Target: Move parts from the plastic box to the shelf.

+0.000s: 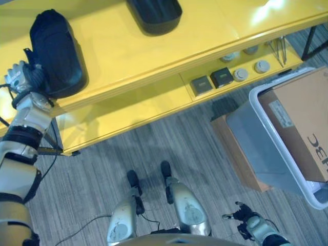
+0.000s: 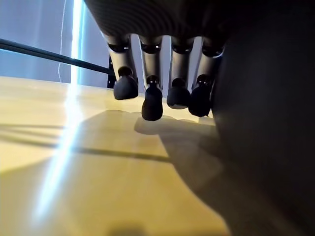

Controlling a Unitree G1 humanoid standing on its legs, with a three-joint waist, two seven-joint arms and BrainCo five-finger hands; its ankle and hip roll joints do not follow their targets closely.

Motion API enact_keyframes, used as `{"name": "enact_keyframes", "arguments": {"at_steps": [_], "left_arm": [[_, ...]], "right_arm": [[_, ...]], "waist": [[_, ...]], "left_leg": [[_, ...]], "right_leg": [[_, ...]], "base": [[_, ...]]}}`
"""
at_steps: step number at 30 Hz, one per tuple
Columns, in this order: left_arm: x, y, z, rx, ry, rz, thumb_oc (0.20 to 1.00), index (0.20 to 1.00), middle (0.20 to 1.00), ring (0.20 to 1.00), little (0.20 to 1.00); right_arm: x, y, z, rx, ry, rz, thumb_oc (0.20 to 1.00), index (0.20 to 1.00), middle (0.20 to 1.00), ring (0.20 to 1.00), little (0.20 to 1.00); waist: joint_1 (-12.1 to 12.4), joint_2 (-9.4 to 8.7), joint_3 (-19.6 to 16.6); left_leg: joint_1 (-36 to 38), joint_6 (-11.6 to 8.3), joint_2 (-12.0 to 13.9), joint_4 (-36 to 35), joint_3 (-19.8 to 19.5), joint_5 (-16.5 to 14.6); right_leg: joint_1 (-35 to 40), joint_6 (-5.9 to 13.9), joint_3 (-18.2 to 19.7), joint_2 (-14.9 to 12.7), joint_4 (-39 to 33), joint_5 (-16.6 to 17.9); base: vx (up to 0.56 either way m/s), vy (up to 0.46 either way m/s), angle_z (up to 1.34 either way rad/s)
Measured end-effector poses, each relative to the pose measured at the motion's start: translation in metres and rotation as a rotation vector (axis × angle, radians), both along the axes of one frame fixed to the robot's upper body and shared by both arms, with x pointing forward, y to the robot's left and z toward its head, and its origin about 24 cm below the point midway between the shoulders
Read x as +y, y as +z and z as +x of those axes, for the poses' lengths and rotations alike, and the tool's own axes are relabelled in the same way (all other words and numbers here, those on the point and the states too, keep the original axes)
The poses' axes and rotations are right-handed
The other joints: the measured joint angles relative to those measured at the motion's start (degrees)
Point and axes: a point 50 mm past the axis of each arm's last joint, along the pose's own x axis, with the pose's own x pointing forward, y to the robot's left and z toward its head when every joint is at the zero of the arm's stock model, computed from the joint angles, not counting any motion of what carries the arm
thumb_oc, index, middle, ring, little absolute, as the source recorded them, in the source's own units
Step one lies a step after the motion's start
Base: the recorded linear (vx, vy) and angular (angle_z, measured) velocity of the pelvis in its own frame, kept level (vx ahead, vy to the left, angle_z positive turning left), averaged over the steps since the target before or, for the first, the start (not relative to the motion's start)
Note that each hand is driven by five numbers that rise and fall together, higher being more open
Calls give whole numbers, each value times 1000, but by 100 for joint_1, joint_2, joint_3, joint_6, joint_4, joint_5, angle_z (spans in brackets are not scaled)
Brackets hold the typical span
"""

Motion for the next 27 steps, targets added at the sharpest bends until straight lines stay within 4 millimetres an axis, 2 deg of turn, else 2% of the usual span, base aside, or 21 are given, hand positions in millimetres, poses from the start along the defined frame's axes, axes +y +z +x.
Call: {"name": "enact_keyframes", "arguments": {"at_steps": [6, 9, 20, 21, 22, 23, 25, 27], "left_arm": [[12, 14, -2, 54, 89, 145, 200, 200, 200, 200, 200], [19, 34, -7, 94, 139, 289, 200, 200, 200, 200, 200], [28, 33, -12, 175, 215, 304, 200, 200, 200, 200, 200], [29, 33, -13, 177, 228, 298, 548, 548, 548, 548, 548], [30, 31, -14, 175, 239, 290, 583, 583, 583, 583, 583], [32, 28, -16, 171, 250, 284, 1000, 1000, 1000, 1000, 1000], [35, 29, -19, 102, 281, 236, 1000, 1000, 1000, 1000, 1000], [40, 37, -24, -78, 297, 105, 1000, 1000, 1000, 1000, 1000]], "right_arm": [[0, 1, 2, -13, 7, 7, 1000, 1000, 1000, 1000, 1000], [1, 1, 3, -18, 15, 18, 1000, 1000, 1000, 1000, 1000], [2, 1, 3, -18, 21, 30, 1000, 1000, 1000, 1000, 1000], [2, 1, 3, -17, 20, 30, 1000, 1000, 1000, 1000, 1000], [3, 1, 4, -19, 20, 32, 1000, 1000, 1000, 1000, 1000], [3, 1, 4, -23, 10, 42, 1000, 1000, 1000, 1000, 1000], [3, 1, 4, -25, 9, 44, 1000, 1000, 1000, 1000, 1000], [4, 0, 2, -20, 6, 46, 1000, 1000, 1000, 1000, 1000]], "waist": [[-55, -2, 17], [-32, -4, 18], [54, -10, 21], [70, -10, 21], [72, -11, 21], [69, -12, 20], [120, -24, 14], [156, -101, -29]], "left_leg": [[22, 47, -19, -6, 68, -12], [23, 50, -29, -5, 101, -36], [21, 49, -30, 22, 147, -42], [22, 48, -28, 33, 146, -43], [37, 44, -28, 35, 144, -46], [62, 43, -27, 40, 136, -47], [123, 16, -24, 41, 101, -67], [221, 12, -9, 49, 42, -70]], "right_leg": [[-10, -28, 85, -1, -12, 18], [-27, -20, 112, -5, -8, 12], [-49, -27, 146, -1, 27, 16], [-43, -27, 136, 0, 35, 16], [-27, -27, 124, 1, 33, 17], [6, -27, 125, 2, 26, 17], [89, -13, 108, 7, 15, 6], [245, -9, 60, 7, -41, 4]], "base": [[19, 32, -6], [10, 26, -4], [17, 4, -2], [0, 0, 0], [0, 0, 0], [5, -15, 4], [7, -58, 9], [22, -71, 11]]}}
